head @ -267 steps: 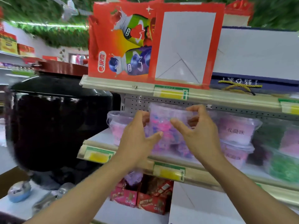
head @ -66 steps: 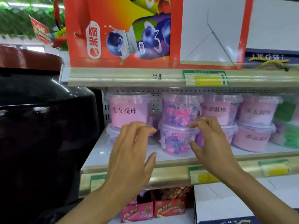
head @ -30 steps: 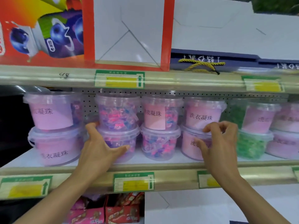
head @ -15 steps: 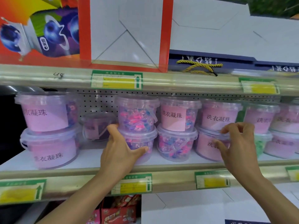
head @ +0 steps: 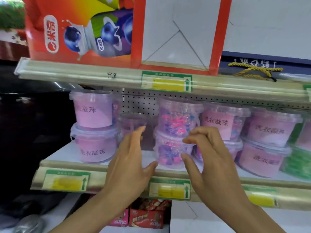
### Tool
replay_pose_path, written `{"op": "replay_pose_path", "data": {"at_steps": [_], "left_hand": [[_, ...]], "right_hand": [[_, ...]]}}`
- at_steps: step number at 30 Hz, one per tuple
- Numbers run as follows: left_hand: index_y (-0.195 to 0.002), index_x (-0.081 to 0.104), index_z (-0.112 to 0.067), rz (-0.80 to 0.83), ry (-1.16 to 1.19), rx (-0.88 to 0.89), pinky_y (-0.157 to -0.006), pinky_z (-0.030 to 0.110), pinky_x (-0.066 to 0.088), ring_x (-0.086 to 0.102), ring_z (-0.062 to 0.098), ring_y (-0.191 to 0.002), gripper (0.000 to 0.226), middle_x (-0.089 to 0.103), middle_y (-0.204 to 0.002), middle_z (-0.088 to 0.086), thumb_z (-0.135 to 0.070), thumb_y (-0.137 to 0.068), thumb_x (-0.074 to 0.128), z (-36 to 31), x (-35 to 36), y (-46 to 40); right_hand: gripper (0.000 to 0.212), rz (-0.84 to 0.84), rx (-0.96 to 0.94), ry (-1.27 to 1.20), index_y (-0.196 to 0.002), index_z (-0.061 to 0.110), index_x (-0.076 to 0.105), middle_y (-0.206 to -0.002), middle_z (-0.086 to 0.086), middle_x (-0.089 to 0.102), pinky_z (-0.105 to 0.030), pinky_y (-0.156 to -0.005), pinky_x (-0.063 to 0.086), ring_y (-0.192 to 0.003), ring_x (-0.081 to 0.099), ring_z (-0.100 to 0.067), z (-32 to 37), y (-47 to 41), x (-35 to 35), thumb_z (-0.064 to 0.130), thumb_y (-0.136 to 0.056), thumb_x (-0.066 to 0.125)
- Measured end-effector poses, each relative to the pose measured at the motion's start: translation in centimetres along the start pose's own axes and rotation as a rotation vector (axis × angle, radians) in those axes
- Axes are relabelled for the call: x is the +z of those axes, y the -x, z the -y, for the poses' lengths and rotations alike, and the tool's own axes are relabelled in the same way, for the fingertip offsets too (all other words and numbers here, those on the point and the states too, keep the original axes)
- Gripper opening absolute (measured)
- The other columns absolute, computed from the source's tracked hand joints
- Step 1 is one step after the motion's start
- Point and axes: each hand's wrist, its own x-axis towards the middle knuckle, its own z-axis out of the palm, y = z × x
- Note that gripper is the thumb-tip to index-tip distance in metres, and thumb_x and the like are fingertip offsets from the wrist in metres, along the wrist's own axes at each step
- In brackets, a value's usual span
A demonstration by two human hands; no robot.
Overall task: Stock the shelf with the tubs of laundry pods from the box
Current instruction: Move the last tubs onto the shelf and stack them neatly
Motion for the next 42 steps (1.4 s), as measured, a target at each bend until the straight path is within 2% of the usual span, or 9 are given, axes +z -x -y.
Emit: {"op": "replay_pose_path", "data": {"at_steps": [4,8,12,16,22,30,34,39,42], "left_hand": [[-0.115,0.034,-0.033,-0.268,-0.061,0.057,-0.069,0.033,0.041,0.046,0.013,-0.091,0.065,0.034,-0.100,-0.018,-0.019,-0.068,0.077,2.8,-4.0,0.6],[-0.116,0.041,-0.018,-0.393,-0.121,-0.031,-0.079,0.033,0.040,0.045,0.022,-0.098,0.069,0.032,-0.107,-0.007,-0.008,-0.061,0.082,6.2,-6.3,0.3],[-0.121,0.044,-0.009,-0.294,-0.143,-0.108,-0.094,0.032,0.032,0.034,0.025,-0.114,0.079,0.034,-0.124,0.012,-0.015,-0.056,0.087,8.7,-6.5,-0.3],[-0.116,0.034,-0.023,-0.232,0.000,-0.158,-0.087,0.031,0.036,0.042,0.021,-0.112,0.072,0.035,-0.122,0.000,-0.022,-0.064,0.083,9.5,-6.3,-1.0],[-0.105,0.026,-0.031,-0.153,0.187,-0.300,-0.060,0.021,0.044,0.059,0.013,-0.085,0.065,0.056,-0.097,-0.010,-0.033,-0.069,0.080,9.9,-6.7,-2.0],[-0.101,0.032,-0.028,-0.166,0.164,-0.286,-0.070,0.034,0.050,0.061,0.015,-0.085,0.063,0.061,-0.094,-0.008,-0.038,-0.064,0.081,10.4,-7.4,-2.2],[-0.101,0.034,-0.028,-0.172,0.172,-0.291,-0.073,0.038,0.054,0.063,0.010,-0.087,0.063,0.062,-0.093,-0.012,-0.039,-0.062,0.083,10.5,-7.4,-2.3],[-0.101,0.035,-0.027,-0.171,0.202,-0.298,-0.080,0.040,0.055,0.063,0.007,-0.090,0.064,0.063,-0.095,-0.013,-0.038,-0.060,0.083,10.5,-7.1,-2.4],[-0.102,0.035,-0.027,-0.172,0.199,-0.287,-0.080,0.040,0.054,0.063,0.009,-0.092,0.065,0.062,-0.097,-0.012,-0.037,-0.060,0.084,10.3,-6.8,-2.5]], "right_hand": [[0.024,0.111,0.017,-0.088,-0.107,0.010,0.059,-0.108,-0.003,0.051,-0.021,-0.075,0.039,-0.088,0.048,-0.009,2.7,-2.7,3.5,0.015,-0.085,0.053],[0.039,0.315,0.200,-0.166,-0.129,0.012,0.045,-0.123,-0.007,0.042,-0.031,-0.093,0.042,-0.107,0.054,-0.023,4.7,-5.9,7.6,0.012,-0.091,0.054],[0.051,0.446,0.430,-0.135,-0.136,0.019,0.033,-0.123,-0.019,0.047,-0.031,-0.079,0.042,-0.104,0.054,-0.037,4.8,-8.9,11.3,0.012,-0.089,0.050],[0.061,0.520,0.637,-0.092,-0.142,0.028,0.026,-0.134,-0.024,0.037,-0.036,-0.084,0.047,-0.111,0.053,-0.040,3.7,-10.6,14.4,0.013,-0.089,0.050],[0.043,0.418,0.608,-0.057,-0.133,0.012,0.035,-0.127,-0.024,0.044,-0.032,-0.078,0.035,-0.113,0.048,-0.037,2.1,-11.5,17.7,0.011,-0.091,0.043],[0.040,0.396,0.623,-0.006,-0.133,0.011,0.029,-0.121,-0.025,0.054,-0.039,-0.078,0.042,-0.108,0.055,-0.039,1.0,-13.1,20.0,0.004,-0.093,0.030],[0.023,0.394,0.665,-0.194,-0.115,0.014,0.041,-0.112,-0.017,0.056,-0.033,-0.073,0.037,-0.093,0.053,-0.031,0.9,-12.9,19.7,0.010,-0.097,0.027],[0.020,0.318,0.785,-0.430,-0.086,0.020,0.042,-0.078,-0.006,0.049,-0.027,-0.056,0.032,-0.066,0.046,-0.022,1.0,-12.9,20.1,0.017,-0.097,0.026],[0.032,0.185,0.948,-0.658,-0.064,0.021,0.044,-0.082,-0.012,0.057,-0.038,-0.070,0.043,-0.071,0.049,-0.027,1.6,-13.0,20.4,0.037,-0.088,0.031]]}}
